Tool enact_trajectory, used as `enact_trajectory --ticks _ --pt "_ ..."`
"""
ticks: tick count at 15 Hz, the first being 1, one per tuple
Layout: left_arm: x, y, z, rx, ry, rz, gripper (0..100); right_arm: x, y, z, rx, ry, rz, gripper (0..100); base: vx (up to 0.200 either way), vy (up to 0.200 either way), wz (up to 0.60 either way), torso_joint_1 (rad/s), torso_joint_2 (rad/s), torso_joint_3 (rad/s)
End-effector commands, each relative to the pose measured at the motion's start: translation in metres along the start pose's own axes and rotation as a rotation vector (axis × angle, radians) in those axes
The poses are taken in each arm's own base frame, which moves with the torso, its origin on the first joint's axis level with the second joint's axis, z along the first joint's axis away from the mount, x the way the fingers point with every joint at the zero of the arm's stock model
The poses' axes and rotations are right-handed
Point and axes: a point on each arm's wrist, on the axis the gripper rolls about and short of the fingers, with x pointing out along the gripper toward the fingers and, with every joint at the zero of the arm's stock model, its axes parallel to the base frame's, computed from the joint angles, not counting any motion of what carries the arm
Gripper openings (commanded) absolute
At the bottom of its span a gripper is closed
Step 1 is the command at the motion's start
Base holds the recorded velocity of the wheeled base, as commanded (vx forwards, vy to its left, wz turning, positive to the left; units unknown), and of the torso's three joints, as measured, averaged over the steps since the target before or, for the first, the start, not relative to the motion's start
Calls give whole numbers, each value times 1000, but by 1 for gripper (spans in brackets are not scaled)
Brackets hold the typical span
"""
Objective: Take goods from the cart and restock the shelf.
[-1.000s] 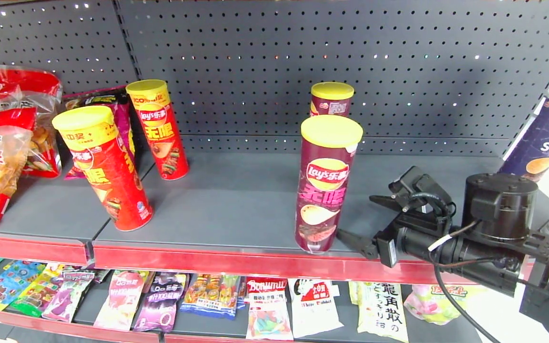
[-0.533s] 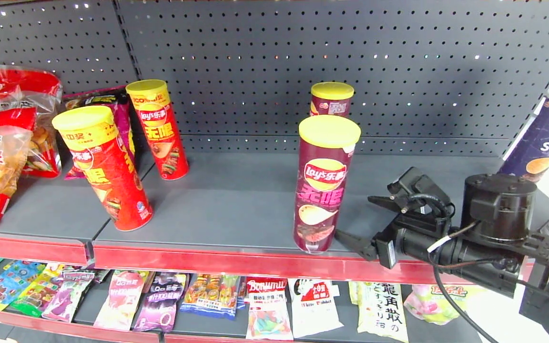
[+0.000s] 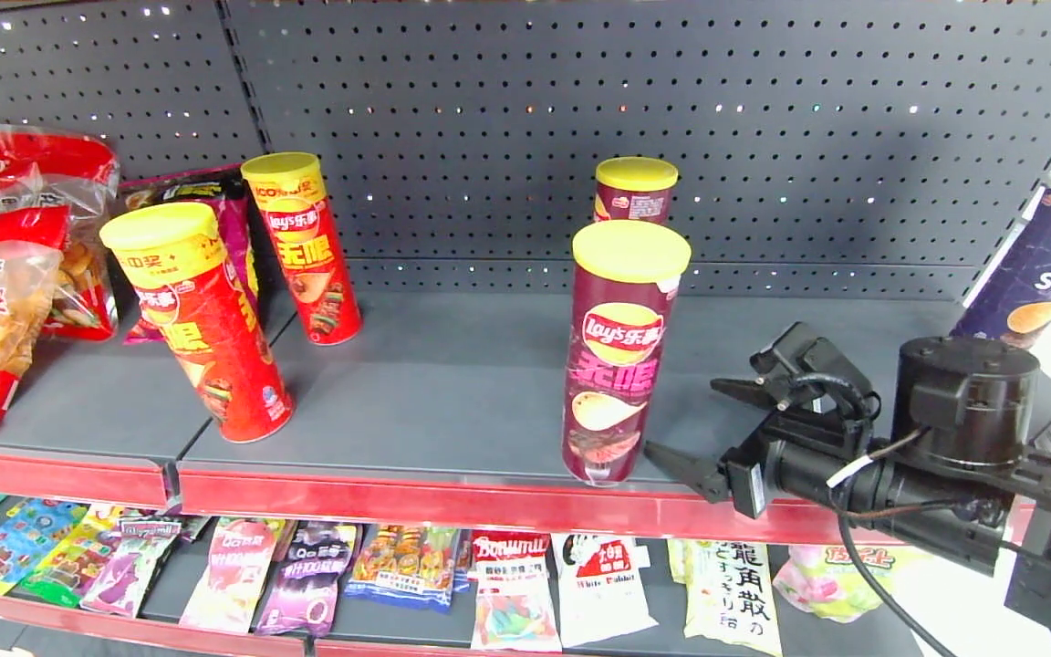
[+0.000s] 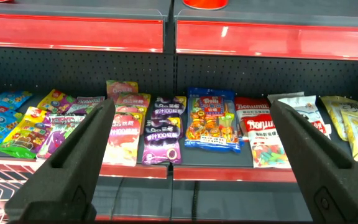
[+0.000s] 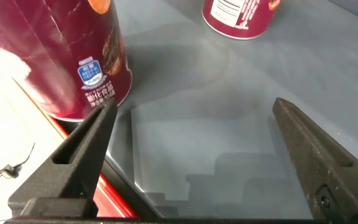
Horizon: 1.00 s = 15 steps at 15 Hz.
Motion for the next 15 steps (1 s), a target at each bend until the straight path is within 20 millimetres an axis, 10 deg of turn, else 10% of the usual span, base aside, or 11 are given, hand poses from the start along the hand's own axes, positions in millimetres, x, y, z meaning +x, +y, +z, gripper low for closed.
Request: enact_trajectory --ticks 1,10,15 --pt "0 0 0 -1 1 0 100 -10 -6 5 3 -27 -29 100 0 0 0 0 0 0" --pt "0 0 0 -1 1 0 100 -98 2 9 -15 -193 -48 100 0 0 0 0 0 0" --pt "0 0 0 -1 1 0 100 -163 6 -24 -8 -232 -11 100 0 0 0 0 0 0"
